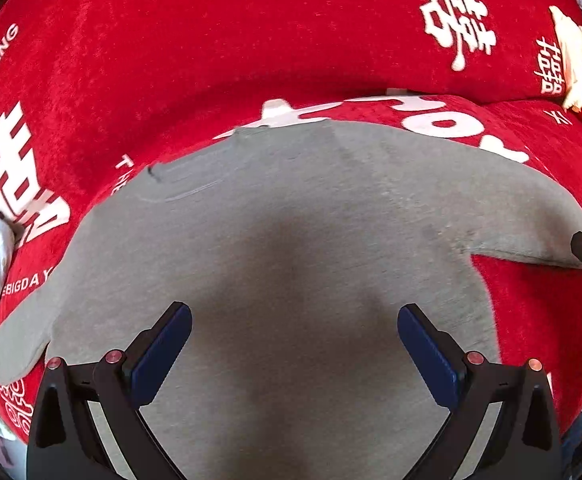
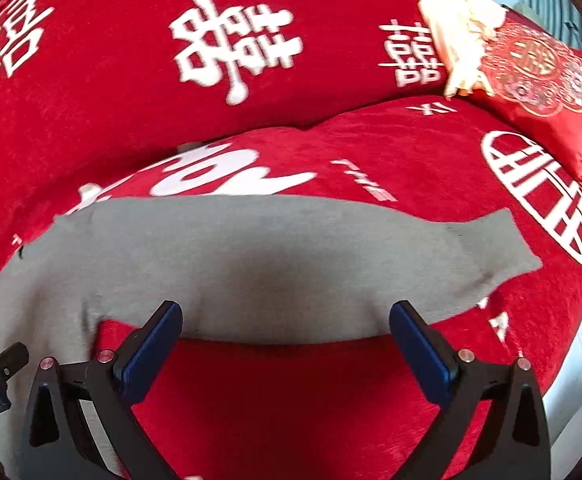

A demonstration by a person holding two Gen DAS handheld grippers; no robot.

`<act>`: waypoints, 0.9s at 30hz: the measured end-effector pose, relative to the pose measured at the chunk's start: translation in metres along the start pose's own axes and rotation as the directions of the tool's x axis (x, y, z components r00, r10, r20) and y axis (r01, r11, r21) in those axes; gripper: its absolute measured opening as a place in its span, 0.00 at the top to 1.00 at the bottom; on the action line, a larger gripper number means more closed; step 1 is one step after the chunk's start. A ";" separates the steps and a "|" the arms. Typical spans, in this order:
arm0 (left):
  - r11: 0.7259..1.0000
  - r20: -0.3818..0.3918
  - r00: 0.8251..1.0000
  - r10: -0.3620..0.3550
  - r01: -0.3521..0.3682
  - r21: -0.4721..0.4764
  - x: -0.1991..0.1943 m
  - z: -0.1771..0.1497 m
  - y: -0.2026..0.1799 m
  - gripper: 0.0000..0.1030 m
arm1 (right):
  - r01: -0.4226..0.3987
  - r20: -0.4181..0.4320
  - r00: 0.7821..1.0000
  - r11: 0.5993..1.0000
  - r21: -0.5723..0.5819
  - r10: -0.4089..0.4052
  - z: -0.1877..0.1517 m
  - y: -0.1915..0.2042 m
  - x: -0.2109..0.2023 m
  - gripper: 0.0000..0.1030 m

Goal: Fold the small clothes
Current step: 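Move the right gripper to the sweater's sleeve cuff and close on it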

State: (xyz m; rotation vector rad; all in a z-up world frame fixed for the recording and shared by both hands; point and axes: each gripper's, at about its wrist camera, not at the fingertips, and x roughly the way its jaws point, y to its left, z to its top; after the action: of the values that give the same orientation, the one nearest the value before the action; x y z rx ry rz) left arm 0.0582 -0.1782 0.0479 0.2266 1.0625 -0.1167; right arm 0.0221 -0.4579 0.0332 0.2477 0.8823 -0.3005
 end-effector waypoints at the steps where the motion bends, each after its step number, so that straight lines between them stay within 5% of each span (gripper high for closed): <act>1: 1.000 0.000 1.000 -0.003 0.003 0.004 0.001 0.001 -0.003 0.00 | 0.004 -0.004 1.000 1.000 0.002 -0.004 0.001 -0.004 0.002 0.00; 17: 0.997 0.002 1.000 -0.013 0.012 0.082 0.016 0.013 -0.047 0.00 | 0.089 -0.074 0.995 0.968 0.233 -0.073 -0.001 -0.104 0.026 0.00; 27: 0.993 -0.002 1.000 -0.004 0.004 0.114 0.027 0.027 -0.068 0.00 | 0.030 -0.074 0.997 0.910 0.413 0.001 0.002 -0.156 0.049 0.00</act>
State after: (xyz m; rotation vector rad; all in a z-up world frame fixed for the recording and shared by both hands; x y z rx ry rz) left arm 0.0799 -0.2504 0.0282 0.3274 1.0593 -0.1813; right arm -0.0029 -0.6110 -0.0183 0.6513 0.8864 -0.4960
